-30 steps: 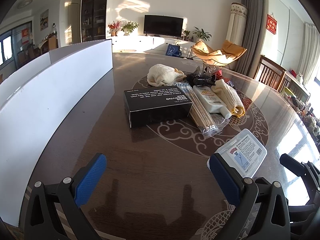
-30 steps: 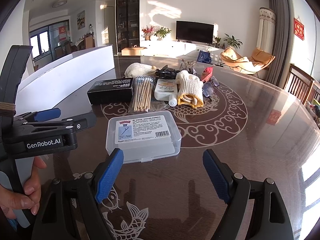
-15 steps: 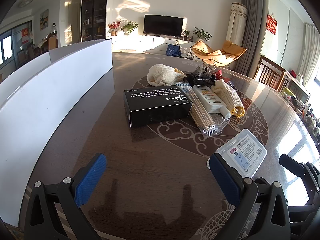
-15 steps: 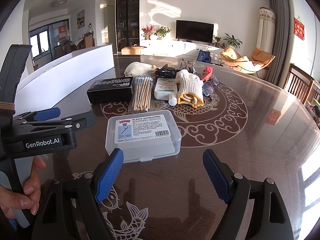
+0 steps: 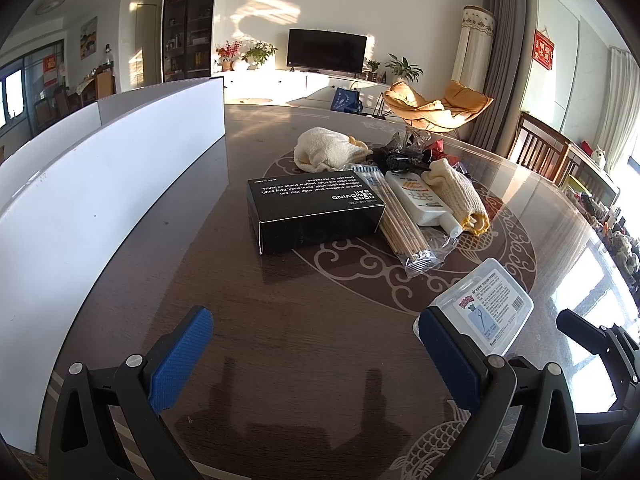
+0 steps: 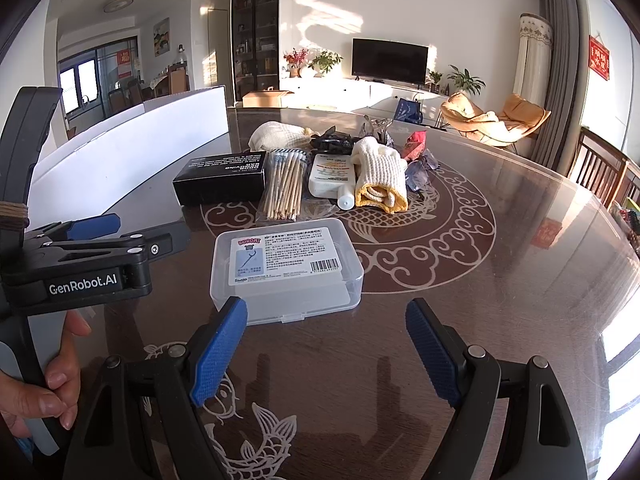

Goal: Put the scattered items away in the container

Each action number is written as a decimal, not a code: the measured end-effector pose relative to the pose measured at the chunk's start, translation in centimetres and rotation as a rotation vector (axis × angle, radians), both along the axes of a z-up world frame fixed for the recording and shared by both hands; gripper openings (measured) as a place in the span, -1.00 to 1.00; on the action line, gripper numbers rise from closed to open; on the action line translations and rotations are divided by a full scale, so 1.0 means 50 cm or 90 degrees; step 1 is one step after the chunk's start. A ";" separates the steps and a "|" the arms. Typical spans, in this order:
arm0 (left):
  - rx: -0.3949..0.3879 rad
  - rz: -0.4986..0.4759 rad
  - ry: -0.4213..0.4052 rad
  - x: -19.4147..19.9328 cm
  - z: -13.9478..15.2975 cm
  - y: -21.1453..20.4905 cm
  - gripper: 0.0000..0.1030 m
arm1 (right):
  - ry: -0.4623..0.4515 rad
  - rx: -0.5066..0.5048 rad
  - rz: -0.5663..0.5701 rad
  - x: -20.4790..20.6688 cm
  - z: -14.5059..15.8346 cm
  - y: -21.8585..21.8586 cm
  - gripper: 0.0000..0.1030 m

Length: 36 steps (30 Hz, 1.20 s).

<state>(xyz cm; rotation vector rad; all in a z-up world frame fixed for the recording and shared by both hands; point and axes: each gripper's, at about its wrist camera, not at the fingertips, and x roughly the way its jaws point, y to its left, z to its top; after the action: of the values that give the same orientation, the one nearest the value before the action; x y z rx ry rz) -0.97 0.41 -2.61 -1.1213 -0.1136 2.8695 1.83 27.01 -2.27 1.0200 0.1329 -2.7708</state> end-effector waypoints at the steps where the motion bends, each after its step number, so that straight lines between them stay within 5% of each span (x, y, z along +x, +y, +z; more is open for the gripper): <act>1: 0.000 0.000 0.000 0.000 0.000 0.000 1.00 | 0.000 0.000 0.000 0.000 0.000 0.000 0.60; 36: 0.007 -0.002 -0.001 0.003 -0.001 0.004 1.00 | -0.005 0.003 0.001 0.003 -0.005 0.001 0.60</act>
<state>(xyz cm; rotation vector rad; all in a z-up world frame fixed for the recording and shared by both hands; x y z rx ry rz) -0.80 0.62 -2.67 -1.1199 -0.1266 2.8617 1.98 27.05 -2.53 1.0327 0.1394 -2.7661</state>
